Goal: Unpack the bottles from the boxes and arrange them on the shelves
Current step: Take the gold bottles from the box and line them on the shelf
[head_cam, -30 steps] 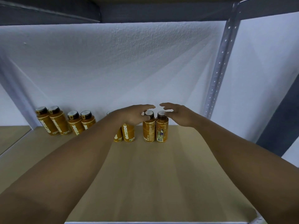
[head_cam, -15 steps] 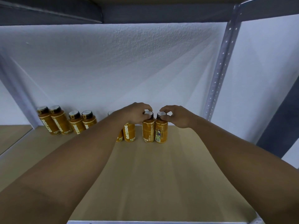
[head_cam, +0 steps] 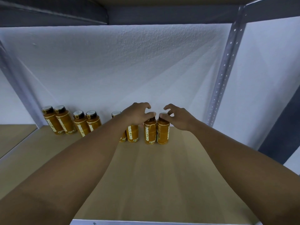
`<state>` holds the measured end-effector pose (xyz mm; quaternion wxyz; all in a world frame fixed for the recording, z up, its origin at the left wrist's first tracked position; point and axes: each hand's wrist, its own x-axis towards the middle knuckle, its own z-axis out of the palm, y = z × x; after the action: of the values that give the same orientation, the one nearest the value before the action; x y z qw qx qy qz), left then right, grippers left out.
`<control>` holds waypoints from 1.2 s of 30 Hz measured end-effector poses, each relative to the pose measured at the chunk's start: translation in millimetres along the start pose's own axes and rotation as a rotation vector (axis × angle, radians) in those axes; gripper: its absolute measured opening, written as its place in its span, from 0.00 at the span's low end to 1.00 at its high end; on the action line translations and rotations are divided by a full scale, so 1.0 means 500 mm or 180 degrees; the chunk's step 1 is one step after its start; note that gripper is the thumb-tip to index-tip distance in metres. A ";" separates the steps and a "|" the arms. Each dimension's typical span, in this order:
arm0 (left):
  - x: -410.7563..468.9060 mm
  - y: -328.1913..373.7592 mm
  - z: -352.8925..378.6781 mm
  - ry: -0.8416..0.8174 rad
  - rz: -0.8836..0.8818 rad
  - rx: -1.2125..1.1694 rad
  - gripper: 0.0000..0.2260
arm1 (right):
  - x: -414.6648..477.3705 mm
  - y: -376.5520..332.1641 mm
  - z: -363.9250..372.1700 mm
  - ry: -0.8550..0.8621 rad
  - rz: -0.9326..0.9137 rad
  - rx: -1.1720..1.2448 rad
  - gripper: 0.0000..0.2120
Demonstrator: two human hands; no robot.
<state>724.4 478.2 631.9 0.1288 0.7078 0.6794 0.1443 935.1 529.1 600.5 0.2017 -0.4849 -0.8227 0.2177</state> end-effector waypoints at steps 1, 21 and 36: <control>0.000 0.002 -0.010 -0.0086 0.0016 -0.0034 0.23 | 0.000 -0.001 -0.007 -0.0070 -0.0046 0.0072 0.23; -0.003 -0.002 0.000 -0.0453 0.0306 -0.0034 0.19 | 0.009 0.020 -0.014 -0.0284 -0.0317 -0.0275 0.20; -0.006 -0.003 0.015 -0.0176 0.0261 -0.0075 0.16 | -0.012 0.006 0.014 0.0237 0.0056 0.0001 0.20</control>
<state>725.6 475.2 624.1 0.1499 0.7371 0.6443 0.1379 936.3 523.9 592.4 0.2303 -0.4999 -0.8102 0.2014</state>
